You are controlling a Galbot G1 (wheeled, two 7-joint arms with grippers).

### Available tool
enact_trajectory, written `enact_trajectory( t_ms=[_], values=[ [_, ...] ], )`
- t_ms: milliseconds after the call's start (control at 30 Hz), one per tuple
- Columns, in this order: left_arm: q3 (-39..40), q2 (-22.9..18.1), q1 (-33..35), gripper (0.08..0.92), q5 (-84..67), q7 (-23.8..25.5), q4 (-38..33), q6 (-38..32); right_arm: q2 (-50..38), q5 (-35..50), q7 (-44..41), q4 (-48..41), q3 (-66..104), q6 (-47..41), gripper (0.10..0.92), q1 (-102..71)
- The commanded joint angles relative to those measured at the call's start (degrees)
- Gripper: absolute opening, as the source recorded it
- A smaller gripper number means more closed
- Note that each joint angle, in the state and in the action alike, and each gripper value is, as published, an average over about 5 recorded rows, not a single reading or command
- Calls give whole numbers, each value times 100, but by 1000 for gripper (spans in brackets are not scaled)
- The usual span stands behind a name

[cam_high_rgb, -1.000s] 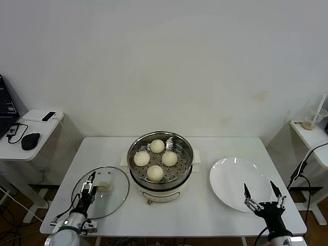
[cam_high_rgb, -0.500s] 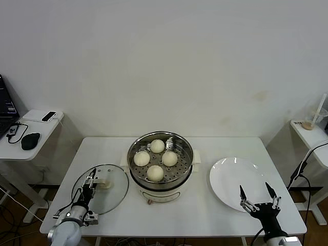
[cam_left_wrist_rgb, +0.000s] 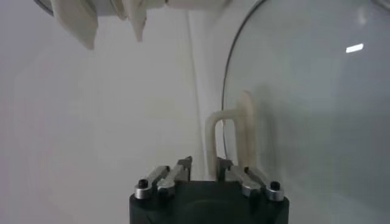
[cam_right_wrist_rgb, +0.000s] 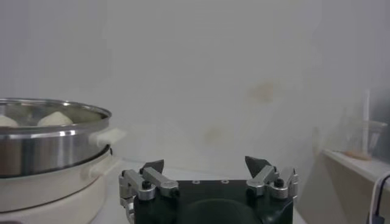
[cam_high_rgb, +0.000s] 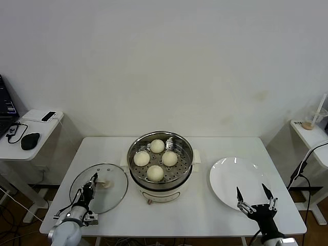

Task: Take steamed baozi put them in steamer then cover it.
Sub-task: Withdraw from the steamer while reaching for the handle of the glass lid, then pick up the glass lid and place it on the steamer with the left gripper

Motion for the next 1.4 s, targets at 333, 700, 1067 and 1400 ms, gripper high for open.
enact_trajectory(
  t_ms=[333, 700, 1067, 1400],
  values=[
    [-507, 18, 534, 137, -62, -405, -1332, 500, -158, -103, -47, 13, -157, 72, 823, -135],
    [-982, 356, 842, 137, -193, 484, -2473, 975, -314, -143, -56, 6, -268, 77, 823, -191],
    [-786, 1185, 682, 137, -1227, 1361, -3309, 1604, -308, -310, -95, 10, -295, 52, 823, -185],
    [875, 1430, -224, 137, -1852, 1608, -3823, 2698, -156, -983, -62, -35, -319, -71, 823, -88]
  ],
)
